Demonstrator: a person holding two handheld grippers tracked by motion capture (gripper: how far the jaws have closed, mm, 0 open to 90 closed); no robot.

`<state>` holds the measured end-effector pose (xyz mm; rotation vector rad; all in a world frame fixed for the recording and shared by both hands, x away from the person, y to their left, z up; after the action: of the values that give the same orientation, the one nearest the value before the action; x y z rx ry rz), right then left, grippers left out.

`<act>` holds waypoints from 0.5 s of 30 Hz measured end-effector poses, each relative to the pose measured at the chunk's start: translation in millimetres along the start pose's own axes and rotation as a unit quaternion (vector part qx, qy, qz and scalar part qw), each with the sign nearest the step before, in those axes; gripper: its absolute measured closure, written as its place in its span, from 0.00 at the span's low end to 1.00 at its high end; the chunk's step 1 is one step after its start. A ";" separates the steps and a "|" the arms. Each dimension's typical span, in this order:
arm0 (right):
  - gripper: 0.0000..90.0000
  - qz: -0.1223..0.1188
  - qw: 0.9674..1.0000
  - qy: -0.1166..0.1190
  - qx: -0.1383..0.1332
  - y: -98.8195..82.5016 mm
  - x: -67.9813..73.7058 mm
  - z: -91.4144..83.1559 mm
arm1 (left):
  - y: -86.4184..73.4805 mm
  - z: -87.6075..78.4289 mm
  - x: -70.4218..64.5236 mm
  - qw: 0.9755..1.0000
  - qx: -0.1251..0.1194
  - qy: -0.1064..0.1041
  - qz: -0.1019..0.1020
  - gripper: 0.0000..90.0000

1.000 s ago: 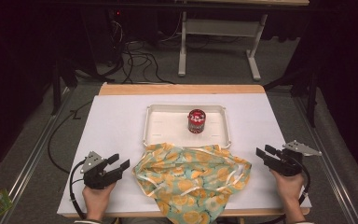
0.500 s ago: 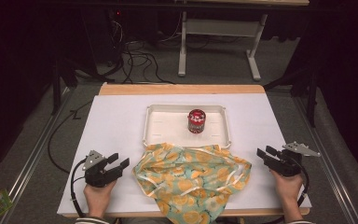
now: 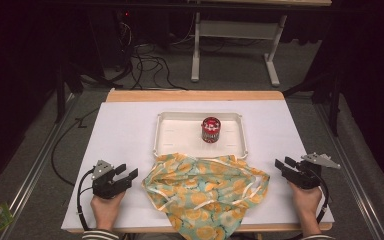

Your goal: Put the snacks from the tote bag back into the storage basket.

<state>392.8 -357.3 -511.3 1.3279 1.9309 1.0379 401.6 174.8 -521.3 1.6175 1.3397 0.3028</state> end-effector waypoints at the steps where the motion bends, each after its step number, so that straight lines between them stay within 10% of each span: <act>1: 0.58 -0.002 1.000 -0.001 0.000 -0.8 -0.3 0.6 | -0.6 0.5 0.3 1.000 0.000 0.001 0.000 0.49; 15: 0.55 0.003 1.000 -0.023 0.010 -8.0 -0.7 3.8 | -4.0 2.2 0.2 1.000 0.003 0.021 0.008 0.46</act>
<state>392.1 -358.5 -520.2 1.3571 1.9102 0.9841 400.8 173.5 -525.6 1.6360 1.3597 0.3443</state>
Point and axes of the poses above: each handheld gripper's, and its own axes: z roughly forward along the jaws, y roughly out of its top, x roughly to its left, the point moved 8 cm from there along z, roughly forward along the jaws, and after that the axes turned 12 degrees about -z, right-handed, at the moved point
